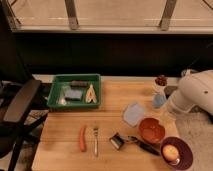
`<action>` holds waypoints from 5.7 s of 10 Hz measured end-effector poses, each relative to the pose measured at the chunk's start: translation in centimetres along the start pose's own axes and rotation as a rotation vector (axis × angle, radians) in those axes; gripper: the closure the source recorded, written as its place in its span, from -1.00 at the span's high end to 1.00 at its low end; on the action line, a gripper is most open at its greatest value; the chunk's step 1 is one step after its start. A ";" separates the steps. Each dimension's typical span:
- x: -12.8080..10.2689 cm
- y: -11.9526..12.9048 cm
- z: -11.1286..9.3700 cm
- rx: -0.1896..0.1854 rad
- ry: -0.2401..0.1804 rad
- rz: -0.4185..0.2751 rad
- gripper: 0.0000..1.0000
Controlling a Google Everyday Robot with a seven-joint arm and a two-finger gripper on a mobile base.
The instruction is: Place eraser in red bowl
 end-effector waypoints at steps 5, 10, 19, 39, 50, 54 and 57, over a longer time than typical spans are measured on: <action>-12.6 -0.7 -0.6 0.040 -0.075 -0.153 0.30; -21.6 2.4 -1.3 0.035 -0.134 -0.310 0.30; -27.3 1.3 0.0 0.035 -0.203 -0.181 0.30; -47.4 -0.8 12.2 -0.058 -0.359 -0.101 0.30; -50.7 -2.4 15.0 -0.046 -0.464 -0.399 0.30; -50.0 -2.6 17.3 -0.029 -0.504 -0.382 0.30; -49.5 -3.4 18.7 -0.015 -0.509 -0.376 0.30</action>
